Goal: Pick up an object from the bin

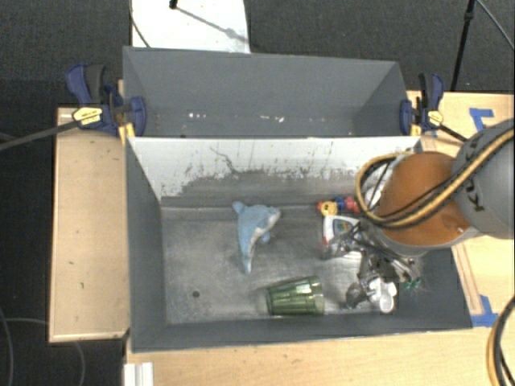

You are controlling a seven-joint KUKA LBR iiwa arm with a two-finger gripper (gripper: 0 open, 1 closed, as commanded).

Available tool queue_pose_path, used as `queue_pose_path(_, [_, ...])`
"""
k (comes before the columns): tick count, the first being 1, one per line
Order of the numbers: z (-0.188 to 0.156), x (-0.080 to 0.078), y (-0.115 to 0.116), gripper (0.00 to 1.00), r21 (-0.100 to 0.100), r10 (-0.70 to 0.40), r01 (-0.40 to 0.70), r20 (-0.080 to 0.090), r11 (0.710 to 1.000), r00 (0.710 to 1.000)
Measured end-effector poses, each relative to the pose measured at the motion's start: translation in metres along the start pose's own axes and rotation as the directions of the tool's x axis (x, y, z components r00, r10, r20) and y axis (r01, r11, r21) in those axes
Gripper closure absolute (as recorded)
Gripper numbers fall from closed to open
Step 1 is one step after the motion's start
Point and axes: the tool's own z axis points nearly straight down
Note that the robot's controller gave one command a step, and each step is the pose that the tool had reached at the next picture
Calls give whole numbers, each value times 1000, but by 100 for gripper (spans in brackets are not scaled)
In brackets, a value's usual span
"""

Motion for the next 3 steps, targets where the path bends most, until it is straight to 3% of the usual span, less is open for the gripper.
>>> queue_pose_path(1, [-15,26,-53,0,-4,254,-254,-4,967,967])
queue_pose_path(2, [-6,29,-76,100,22,-264,264,22,964,964])
queue_pose_path(3, [-6,29,-76,100,22,-263,262,22,965,965])
